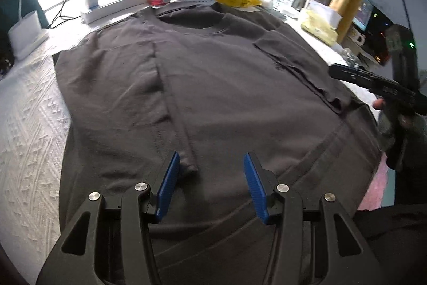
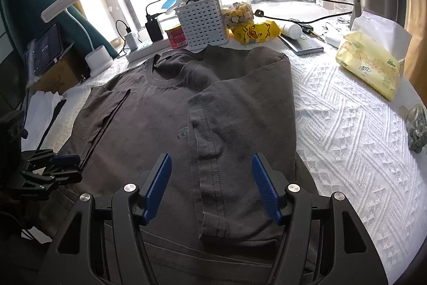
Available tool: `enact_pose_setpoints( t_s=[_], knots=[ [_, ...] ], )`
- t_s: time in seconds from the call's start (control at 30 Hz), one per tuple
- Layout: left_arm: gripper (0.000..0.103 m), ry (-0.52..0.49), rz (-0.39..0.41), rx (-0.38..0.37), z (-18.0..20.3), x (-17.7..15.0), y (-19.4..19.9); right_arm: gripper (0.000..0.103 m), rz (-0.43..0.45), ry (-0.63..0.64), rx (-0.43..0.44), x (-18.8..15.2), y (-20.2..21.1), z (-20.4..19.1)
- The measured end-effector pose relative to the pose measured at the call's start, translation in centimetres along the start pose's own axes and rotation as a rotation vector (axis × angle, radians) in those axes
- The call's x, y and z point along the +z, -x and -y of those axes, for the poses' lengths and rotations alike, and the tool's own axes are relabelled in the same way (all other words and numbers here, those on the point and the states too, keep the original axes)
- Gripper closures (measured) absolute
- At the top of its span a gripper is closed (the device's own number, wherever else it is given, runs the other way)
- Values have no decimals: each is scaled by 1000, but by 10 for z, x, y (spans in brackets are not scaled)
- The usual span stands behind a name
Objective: Fold small clothes
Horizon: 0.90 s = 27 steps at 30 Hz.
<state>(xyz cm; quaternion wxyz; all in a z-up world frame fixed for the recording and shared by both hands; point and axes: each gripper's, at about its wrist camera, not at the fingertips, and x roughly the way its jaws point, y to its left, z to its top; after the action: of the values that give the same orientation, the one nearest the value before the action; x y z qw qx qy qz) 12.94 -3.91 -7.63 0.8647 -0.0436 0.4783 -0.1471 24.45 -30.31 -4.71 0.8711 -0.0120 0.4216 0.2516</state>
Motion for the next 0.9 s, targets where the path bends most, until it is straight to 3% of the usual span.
enact_pose_setpoints(
  t_s=[0.2, 0.5, 0.9],
  knots=[
    [53, 37, 61, 39, -20, 13, 17, 37, 3, -1, -12, 5, 1, 3],
    [53, 158, 113, 193, -93, 38, 18, 37, 10, -9, -59, 25, -4, 23],
    [53, 283, 154, 254, -167, 63, -8, 37, -19, -33, -127, 54, -32, 49]
  ],
)
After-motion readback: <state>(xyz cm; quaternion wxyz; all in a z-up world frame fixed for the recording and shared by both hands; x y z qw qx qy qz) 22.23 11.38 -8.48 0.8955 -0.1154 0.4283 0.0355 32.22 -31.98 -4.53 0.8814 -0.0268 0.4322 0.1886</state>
